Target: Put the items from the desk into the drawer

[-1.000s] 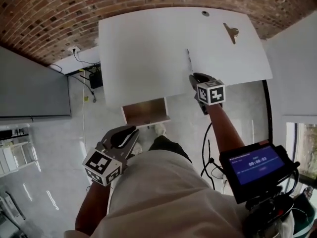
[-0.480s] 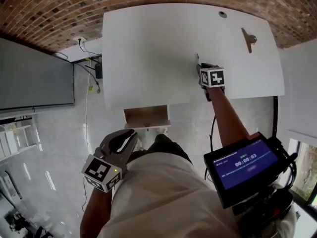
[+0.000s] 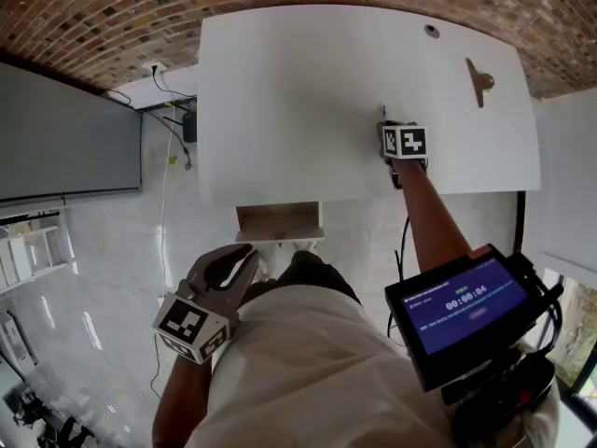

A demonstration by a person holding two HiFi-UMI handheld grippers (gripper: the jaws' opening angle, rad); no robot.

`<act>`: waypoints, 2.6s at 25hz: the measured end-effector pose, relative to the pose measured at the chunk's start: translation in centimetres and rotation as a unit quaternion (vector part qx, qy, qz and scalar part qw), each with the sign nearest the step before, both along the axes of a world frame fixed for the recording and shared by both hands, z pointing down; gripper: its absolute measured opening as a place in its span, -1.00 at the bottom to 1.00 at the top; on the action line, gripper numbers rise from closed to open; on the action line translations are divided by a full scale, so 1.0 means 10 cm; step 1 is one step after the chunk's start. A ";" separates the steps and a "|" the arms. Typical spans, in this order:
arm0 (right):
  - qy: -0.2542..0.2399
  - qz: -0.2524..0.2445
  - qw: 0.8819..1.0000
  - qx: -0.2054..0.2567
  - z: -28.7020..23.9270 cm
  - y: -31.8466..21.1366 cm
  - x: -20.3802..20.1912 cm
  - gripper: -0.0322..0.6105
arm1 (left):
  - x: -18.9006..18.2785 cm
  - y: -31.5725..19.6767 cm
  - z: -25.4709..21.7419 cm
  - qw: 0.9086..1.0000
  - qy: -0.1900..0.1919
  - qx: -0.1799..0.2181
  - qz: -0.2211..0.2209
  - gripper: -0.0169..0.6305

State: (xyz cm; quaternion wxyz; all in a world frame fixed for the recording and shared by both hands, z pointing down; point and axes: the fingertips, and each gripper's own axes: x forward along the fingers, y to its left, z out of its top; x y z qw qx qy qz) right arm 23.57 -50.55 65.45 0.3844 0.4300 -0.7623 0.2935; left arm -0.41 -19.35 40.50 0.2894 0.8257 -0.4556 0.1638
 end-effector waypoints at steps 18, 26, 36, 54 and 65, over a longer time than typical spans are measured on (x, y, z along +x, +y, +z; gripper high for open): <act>-0.035 0.057 0.997 0.032 -0.43 0.35 -0.10 -0.76 | -0.26 0.25 -0.16 0.999 0.014 0.024 0.022 -0.81; -0.049 0.055 0.996 0.044 -0.66 0.93 -0.46 -0.76 | -0.43 0.65 -0.16 0.998 0.024 0.034 0.042 -0.81; -0.058 0.034 0.997 0.032 -0.63 2.02 -0.99 -0.76 | -0.68 1.39 -0.10 0.997 0.036 0.036 0.065 -0.81; -0.071 0.008 0.997 -0.024 0.06 3.36 -1.87 -0.76 | -1.07 2.34 0.21 0.996 0.044 0.004 0.082 -0.81; -0.045 0.008 0.997 -0.054 1.19 2.97 -2.27 -0.76 | -1.19 2.28 0.66 0.995 0.051 -0.017 0.079 -0.81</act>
